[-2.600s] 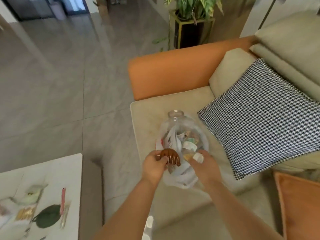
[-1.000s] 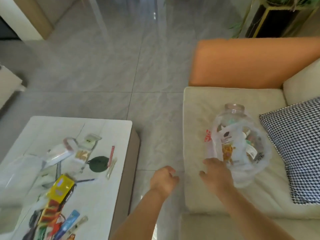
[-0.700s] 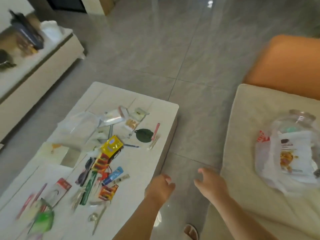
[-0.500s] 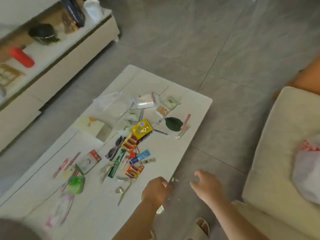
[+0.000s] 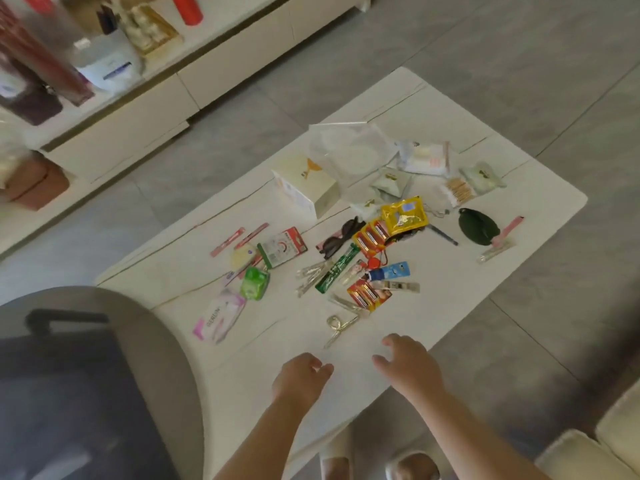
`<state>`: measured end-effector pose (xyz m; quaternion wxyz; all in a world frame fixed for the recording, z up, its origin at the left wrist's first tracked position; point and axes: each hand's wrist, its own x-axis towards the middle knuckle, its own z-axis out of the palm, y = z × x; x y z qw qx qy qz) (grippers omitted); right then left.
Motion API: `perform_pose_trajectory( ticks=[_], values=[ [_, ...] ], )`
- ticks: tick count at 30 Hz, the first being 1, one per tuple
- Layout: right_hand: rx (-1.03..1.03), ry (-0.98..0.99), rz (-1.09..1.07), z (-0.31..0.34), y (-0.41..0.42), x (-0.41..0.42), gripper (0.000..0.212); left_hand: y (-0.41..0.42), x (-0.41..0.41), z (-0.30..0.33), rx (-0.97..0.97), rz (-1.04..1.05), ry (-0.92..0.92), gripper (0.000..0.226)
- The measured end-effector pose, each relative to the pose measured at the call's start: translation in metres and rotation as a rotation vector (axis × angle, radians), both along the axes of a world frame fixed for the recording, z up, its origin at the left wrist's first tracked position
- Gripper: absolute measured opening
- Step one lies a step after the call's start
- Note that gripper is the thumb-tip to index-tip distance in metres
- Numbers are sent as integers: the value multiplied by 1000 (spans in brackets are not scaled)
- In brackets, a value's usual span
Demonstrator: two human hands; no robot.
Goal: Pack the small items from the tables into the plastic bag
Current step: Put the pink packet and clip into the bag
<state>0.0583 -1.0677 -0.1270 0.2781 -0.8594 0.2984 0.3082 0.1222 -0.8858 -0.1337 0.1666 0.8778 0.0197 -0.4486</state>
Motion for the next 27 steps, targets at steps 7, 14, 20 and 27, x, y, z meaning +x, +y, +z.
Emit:
perform_pose_trajectory(
  ticks=[7, 14, 20, 27],
  values=[
    [4, 22, 115, -25, 47, 46, 51, 50, 27, -29, -2, 112, -6, 36],
    [-68, 19, 222, -67, 60, 86, 40, 65, 64, -68, 0, 187, -98, 41],
    [-126, 28, 309, -106, 70, 98, 40, 73, 93, -97, 24, 193, -217, 46],
    [-184, 32, 327, -128, 83, 104, 25, 81, 116, -116, 62, 200, -301, 53]
  ],
)
